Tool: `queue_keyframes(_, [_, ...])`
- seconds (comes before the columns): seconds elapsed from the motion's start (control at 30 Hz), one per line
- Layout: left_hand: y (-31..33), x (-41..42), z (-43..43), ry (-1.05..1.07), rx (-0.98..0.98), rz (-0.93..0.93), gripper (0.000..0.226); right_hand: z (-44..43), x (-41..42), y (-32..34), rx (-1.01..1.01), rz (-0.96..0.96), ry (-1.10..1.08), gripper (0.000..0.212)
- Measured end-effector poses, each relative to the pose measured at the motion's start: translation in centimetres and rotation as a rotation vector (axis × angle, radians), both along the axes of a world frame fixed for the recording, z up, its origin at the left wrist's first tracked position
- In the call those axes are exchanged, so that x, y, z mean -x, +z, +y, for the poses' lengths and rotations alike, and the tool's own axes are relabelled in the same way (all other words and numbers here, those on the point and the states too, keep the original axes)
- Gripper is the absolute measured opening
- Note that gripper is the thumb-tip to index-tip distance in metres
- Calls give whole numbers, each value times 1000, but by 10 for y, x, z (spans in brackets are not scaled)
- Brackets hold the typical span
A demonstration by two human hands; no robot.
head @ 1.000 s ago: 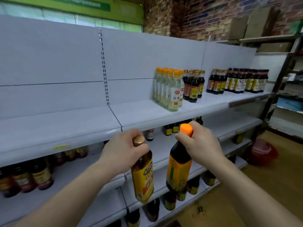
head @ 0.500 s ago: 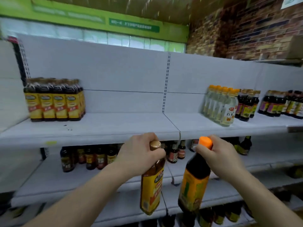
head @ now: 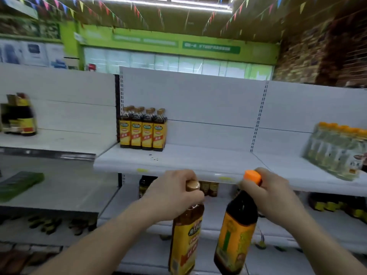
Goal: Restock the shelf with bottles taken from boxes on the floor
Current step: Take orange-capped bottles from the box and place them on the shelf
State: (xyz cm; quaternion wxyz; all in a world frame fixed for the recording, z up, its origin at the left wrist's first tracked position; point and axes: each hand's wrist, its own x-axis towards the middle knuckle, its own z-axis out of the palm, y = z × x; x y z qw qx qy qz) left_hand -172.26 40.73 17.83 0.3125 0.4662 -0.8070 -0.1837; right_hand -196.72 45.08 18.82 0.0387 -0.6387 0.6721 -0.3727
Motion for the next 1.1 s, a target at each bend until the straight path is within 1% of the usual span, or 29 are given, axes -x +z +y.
queue_keyframes(0.07, [4,-15,-2,27,10,-14,19,-10,-15,5,17,0,48,47])
queue_keyframes(0.17, [13,-34,-8,68,9,1,25,-29,-35,12,19,-19,124,42])
queue_keyframes(0.3, [22,-53,-23,116,7,1,14,-57,-56,21,23,-35,190,39])
queue_keyframes(0.57, [33,-66,-73,202,41,-67,13,-130,-75,34,73,-66,308,42])
queue_keyframes(0.63, [38,-66,-87,206,39,-48,12,-151,-76,39,89,-55,355,43])
queue_keyframes(0.77, [45,-65,-115,247,57,1,13,-190,-77,53,103,-64,445,37])
queue_keyframes(0.9, [56,-61,-137,299,93,49,19,-224,-77,67,119,-58,513,35])
queue_keyframes(1.0, [65,-59,-156,303,121,95,17,-247,-76,76,127,-48,547,34])
queue_keyframes(1.1, [71,-58,-176,307,145,95,15,-269,-76,83,145,-39,550,34])
